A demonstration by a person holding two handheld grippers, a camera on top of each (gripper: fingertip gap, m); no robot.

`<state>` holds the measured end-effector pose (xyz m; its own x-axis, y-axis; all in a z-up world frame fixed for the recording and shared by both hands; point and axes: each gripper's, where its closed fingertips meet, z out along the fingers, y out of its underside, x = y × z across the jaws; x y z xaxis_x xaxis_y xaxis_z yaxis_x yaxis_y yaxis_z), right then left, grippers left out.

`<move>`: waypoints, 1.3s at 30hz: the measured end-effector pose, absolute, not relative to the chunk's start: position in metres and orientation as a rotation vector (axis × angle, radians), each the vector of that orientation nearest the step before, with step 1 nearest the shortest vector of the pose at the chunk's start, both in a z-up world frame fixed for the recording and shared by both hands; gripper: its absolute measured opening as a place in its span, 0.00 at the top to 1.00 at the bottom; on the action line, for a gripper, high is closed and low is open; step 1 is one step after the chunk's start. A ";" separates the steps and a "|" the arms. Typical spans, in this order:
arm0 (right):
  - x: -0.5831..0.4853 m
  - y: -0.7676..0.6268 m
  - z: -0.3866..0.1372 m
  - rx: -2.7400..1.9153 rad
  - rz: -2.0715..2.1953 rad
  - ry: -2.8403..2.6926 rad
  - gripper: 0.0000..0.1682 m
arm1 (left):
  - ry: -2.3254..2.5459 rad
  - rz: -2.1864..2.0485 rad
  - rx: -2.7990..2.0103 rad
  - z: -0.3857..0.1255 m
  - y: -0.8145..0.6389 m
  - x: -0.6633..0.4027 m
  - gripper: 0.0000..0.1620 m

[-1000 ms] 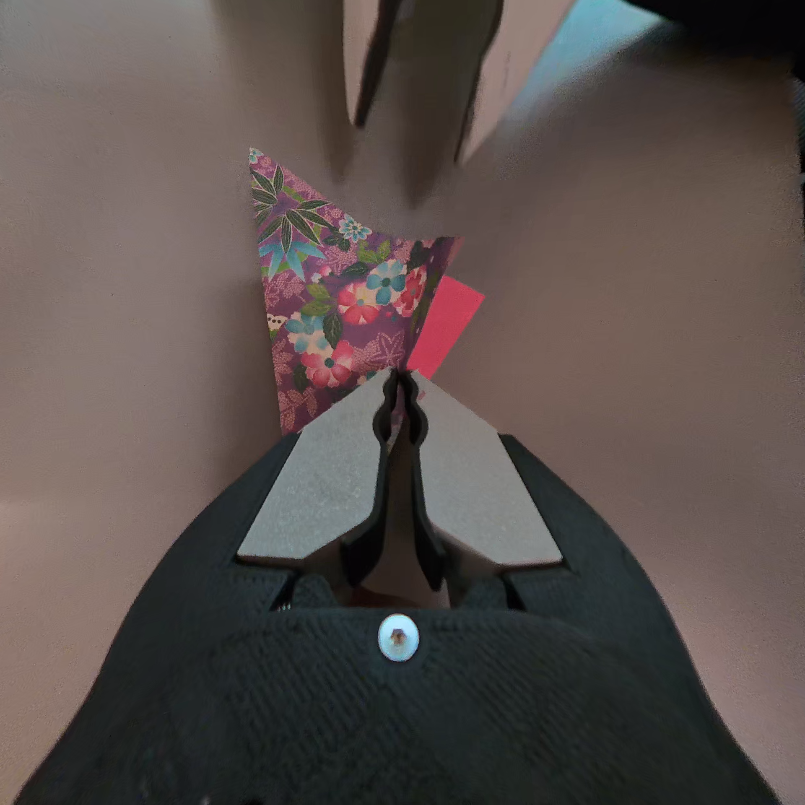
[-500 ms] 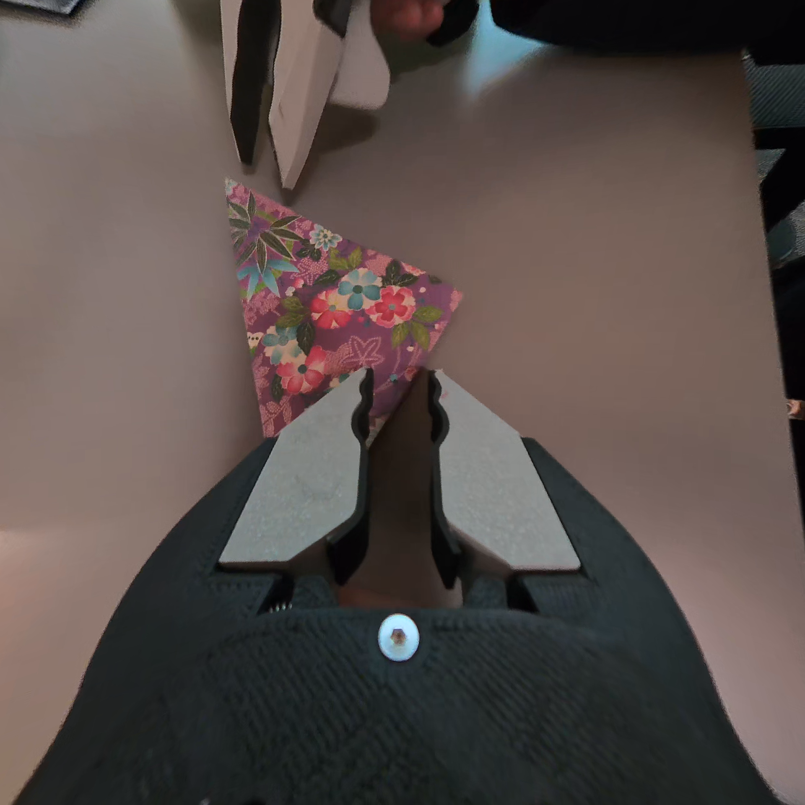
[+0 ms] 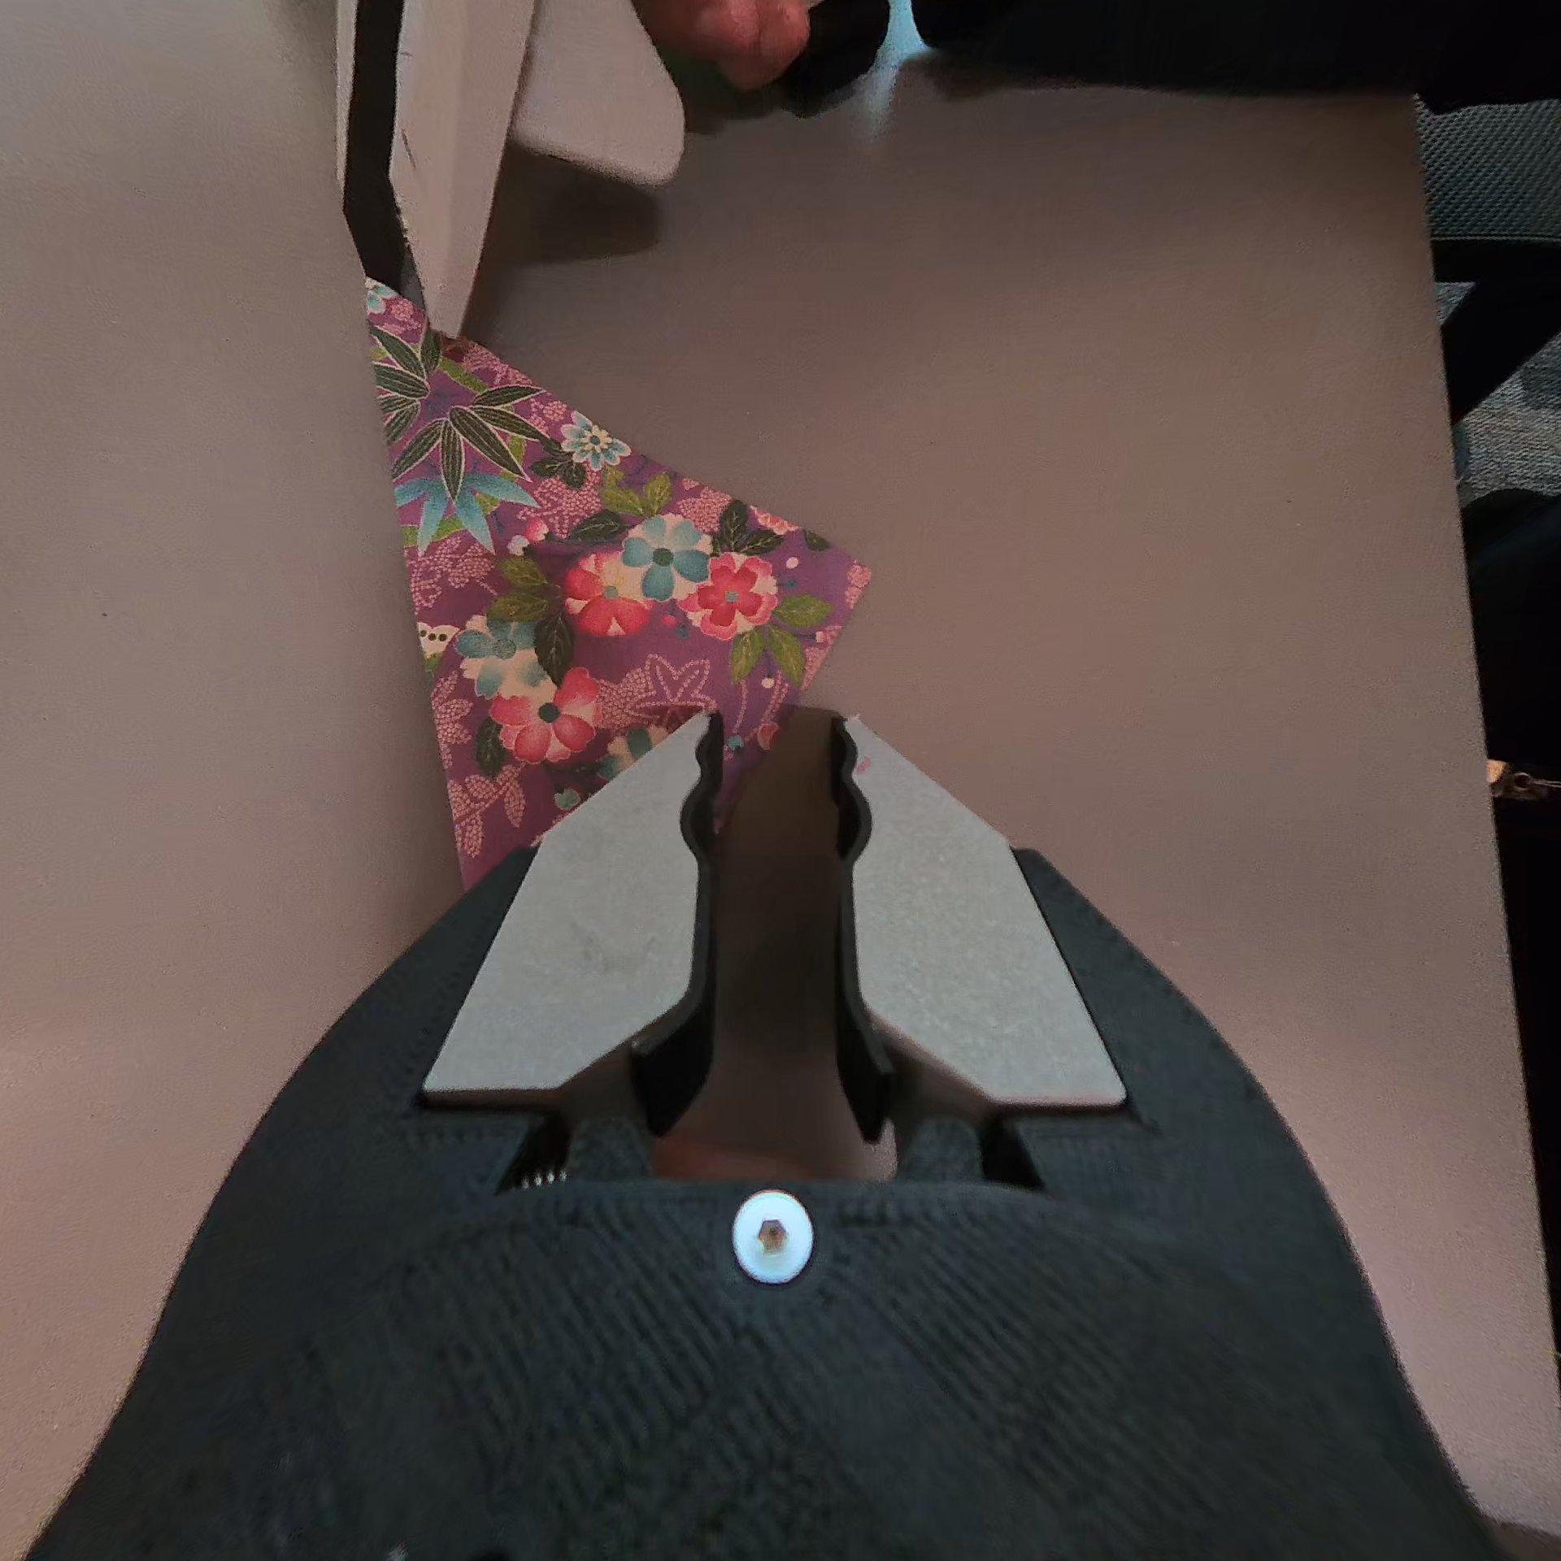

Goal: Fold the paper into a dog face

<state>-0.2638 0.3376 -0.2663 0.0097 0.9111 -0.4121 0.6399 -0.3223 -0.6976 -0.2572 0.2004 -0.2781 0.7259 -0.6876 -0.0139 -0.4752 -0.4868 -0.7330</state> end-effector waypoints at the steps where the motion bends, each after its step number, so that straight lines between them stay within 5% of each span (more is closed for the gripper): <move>1: -0.265 0.339 -0.266 -1.988 1.226 -1.590 0.73 | 0.875 -0.366 -2.178 -0.278 0.200 -0.257 0.86; 14: -0.273 0.338 -0.266 -1.958 1.295 -1.653 0.76 | 0.857 -0.372 -2.184 -0.278 0.201 -0.258 0.88; 23: -0.272 0.332 -0.271 -1.936 1.246 -1.716 1.00 | 0.854 -0.364 -2.186 -0.278 0.201 -0.259 0.88; 30: -0.276 0.322 -0.268 -1.815 1.118 -1.785 1.00 | 0.807 -0.516 -2.032 -0.242 0.198 -0.248 0.84; 39: -0.274 0.319 -0.253 -1.744 1.162 -1.773 1.00 | 0.345 -0.404 -2.119 -0.237 0.245 -0.300 0.99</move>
<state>-0.2741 0.3194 -0.2525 -0.1465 0.9525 -0.2672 0.6252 -0.1202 -0.7712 -0.3001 0.2452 -0.2369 0.9067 -0.3928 0.1537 -0.0901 -0.5363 -0.8392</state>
